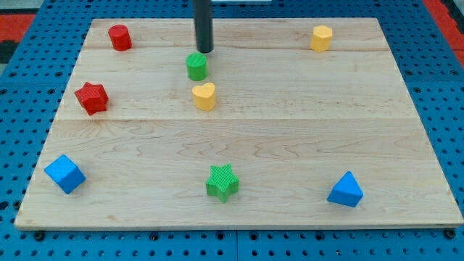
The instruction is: Push the green circle closer to the yellow heart
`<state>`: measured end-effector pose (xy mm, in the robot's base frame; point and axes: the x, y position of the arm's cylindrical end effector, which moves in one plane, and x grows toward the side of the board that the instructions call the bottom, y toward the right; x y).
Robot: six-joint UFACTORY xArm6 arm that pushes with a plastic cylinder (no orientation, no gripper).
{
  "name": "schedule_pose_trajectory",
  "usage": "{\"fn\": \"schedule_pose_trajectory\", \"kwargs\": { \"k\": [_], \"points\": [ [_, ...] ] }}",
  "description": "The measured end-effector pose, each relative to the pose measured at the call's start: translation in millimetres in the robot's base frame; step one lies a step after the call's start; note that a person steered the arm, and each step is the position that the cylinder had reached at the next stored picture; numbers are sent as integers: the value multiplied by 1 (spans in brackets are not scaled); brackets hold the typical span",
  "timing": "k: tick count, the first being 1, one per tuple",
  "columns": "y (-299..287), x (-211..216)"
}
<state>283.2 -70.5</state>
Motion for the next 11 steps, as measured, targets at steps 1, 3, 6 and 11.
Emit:
{"fn": "schedule_pose_trajectory", "kwargs": {
  "k": [1, 3, 6, 11],
  "points": [
    [-21, 27],
    [-11, 54],
    [5, 32],
    [154, -70]
  ]
}}
